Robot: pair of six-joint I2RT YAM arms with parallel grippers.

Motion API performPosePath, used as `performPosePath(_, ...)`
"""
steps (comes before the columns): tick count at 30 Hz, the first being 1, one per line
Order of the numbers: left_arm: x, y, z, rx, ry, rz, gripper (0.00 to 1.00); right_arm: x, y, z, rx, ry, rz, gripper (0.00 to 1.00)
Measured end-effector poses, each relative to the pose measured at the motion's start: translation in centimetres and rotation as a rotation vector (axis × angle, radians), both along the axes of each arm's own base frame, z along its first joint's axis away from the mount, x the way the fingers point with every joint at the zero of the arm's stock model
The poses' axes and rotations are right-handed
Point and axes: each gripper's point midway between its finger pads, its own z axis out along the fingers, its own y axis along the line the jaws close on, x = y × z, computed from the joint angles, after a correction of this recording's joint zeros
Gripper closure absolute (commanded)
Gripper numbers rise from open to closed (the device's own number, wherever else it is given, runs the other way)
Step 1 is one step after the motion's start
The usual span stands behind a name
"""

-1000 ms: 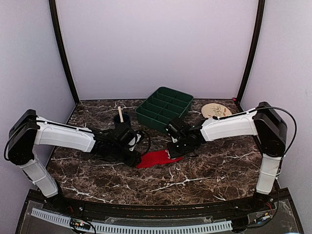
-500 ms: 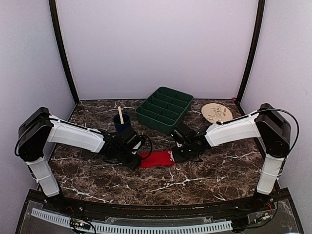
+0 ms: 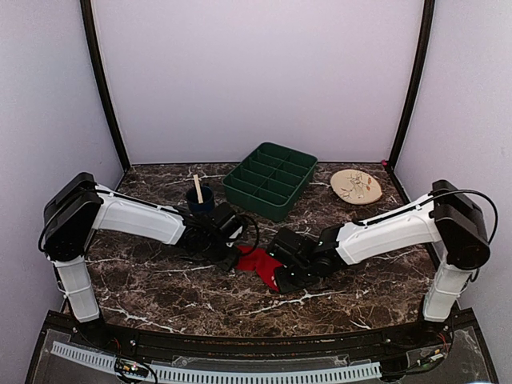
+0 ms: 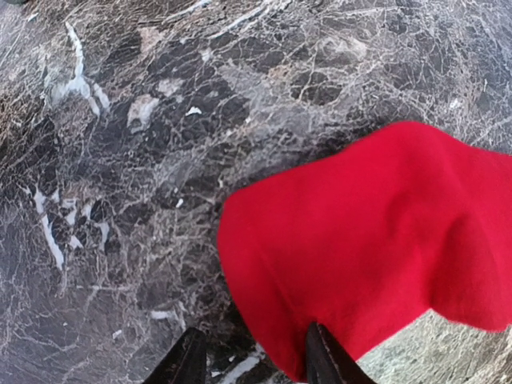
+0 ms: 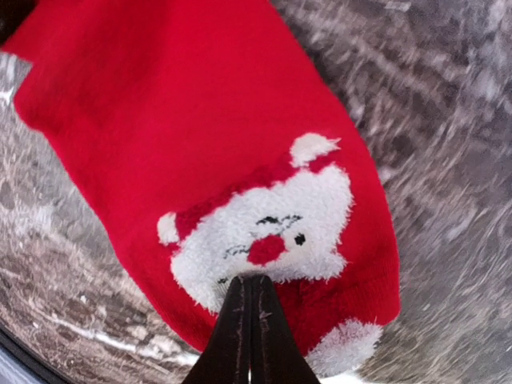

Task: Roll the socks
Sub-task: Rotate the sock at the center of the board.

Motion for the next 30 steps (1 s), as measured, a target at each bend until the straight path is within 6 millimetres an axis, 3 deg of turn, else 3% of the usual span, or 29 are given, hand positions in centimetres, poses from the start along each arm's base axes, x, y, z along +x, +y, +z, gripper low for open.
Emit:
performPosePath(14,1.0,0.8,0.2,0.076,-0.064,-0.056,0.54,-5.8,3.8,0.0,0.034,0.05,0.065,1.0)
performPosePath(22,2.5,0.6,0.3,0.089,-0.086,-0.083,0.54,-7.0,7.5,0.2,0.068,0.073,0.112,1.0)
performPosePath(30,4.7,-0.6,0.4,0.082,-0.108,-0.103,0.54,-6.8,9.3,0.2,0.072,0.07,0.134,1.0)
